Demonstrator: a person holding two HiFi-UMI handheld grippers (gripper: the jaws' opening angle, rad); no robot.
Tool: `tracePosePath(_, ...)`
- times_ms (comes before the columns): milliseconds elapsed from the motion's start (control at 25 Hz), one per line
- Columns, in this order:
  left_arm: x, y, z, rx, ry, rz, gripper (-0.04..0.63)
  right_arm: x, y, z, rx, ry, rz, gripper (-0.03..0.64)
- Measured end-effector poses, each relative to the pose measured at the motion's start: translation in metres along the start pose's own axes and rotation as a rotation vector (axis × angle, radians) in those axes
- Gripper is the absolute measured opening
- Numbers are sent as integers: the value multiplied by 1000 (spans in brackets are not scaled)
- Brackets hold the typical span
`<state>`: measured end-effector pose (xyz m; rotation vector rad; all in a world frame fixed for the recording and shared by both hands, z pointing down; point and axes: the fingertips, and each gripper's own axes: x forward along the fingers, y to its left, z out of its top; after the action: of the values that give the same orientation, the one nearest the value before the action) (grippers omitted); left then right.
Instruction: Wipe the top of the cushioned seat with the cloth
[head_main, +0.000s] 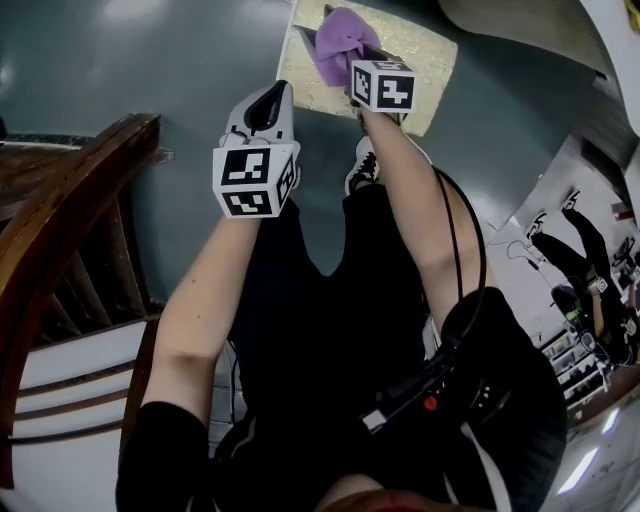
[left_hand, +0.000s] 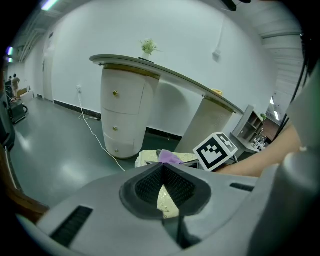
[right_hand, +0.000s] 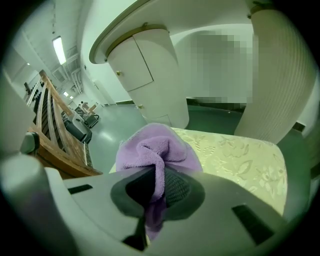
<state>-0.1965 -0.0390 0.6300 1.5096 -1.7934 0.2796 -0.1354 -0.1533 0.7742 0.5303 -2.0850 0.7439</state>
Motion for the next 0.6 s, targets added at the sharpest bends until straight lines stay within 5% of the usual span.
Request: tracePosePath(600,33,-78,-8,69,36,-44,5,-64,-115,-34,142,-38,-76,23)
